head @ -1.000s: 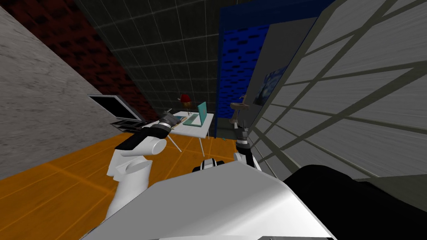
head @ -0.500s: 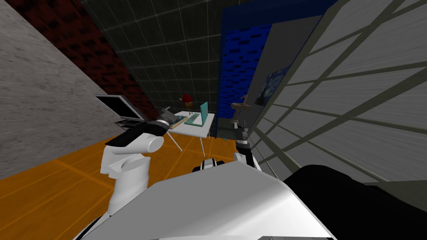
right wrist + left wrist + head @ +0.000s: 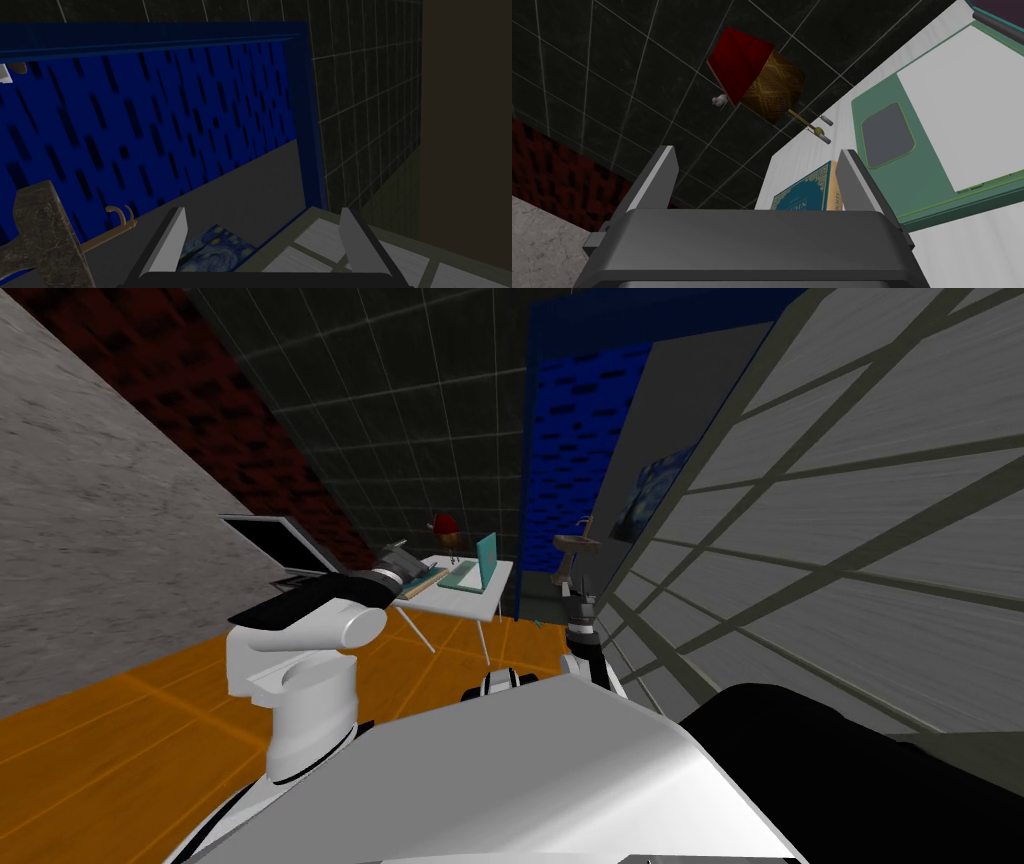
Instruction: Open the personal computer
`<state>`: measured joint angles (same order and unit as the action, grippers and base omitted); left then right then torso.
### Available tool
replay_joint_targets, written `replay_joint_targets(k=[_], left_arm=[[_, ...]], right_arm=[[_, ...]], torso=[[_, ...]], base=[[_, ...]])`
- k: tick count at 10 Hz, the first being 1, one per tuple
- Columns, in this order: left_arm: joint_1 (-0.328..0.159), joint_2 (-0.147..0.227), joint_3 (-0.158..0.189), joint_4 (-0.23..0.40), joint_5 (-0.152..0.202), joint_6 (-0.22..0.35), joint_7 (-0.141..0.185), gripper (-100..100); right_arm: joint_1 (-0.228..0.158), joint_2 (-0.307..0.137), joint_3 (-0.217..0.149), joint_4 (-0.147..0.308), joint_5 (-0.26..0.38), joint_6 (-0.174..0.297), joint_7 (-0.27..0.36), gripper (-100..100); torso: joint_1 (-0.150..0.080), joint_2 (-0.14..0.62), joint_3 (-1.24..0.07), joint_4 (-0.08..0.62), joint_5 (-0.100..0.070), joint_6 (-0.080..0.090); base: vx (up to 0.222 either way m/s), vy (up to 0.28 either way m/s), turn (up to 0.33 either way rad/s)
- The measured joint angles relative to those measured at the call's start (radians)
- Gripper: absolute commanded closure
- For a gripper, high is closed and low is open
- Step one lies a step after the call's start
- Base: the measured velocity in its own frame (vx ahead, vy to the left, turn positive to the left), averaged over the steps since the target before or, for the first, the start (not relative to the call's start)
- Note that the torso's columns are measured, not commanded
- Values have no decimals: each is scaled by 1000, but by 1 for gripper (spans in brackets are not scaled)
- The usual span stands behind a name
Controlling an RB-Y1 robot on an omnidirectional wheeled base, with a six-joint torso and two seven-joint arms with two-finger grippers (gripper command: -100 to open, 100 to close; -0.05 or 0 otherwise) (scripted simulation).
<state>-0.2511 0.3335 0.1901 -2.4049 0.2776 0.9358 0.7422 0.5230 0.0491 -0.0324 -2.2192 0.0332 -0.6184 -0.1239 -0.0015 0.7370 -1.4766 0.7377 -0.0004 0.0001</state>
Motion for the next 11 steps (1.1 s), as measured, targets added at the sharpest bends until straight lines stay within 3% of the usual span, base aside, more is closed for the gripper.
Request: replay_joint_targets(k=[7, 11], left_arm=[[-127, 17, 50, -13, 84, 197, 63, -100], [-180, 25, 72, -19, 124, 283, 87, -100]], right_arm=[[0, 0, 0, 0, 0, 0, 0, 0], [0, 0, 0, 0, 0, 0, 0, 0]], torso=[[2, 1, 1, 0, 0, 0], [2, 1, 1, 0, 1, 0]], base=[[42, -79, -32], [36, -53, -21]])
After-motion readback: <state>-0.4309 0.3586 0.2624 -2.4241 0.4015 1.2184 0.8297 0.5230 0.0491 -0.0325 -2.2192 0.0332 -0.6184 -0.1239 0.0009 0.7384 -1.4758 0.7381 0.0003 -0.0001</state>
